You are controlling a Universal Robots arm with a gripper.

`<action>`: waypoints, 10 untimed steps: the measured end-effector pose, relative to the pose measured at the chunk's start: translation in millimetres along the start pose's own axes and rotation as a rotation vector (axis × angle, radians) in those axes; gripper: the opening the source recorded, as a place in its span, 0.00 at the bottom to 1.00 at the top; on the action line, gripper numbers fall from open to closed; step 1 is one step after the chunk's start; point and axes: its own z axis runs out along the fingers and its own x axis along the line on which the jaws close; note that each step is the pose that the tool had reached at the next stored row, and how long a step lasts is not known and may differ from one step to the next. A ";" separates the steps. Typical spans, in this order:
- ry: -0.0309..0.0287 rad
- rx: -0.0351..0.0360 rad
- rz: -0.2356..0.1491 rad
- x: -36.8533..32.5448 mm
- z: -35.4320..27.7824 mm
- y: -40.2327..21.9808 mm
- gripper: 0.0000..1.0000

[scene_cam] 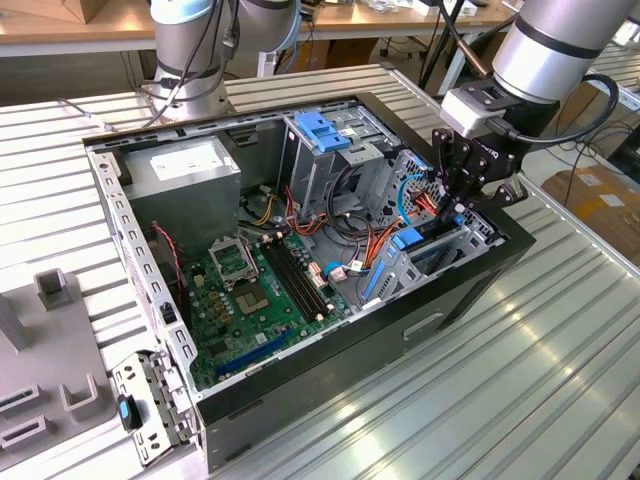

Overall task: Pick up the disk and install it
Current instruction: 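Insert the first disk wire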

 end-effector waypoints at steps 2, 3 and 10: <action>-0.0001 -0.0001 0.000 0.0 0.2 0.0 0.16; -0.0002 -0.0001 0.000 0.0 0.2 0.0 0.16; -0.0002 -0.0006 0.000 -2.8 -2.2 -0.2 0.16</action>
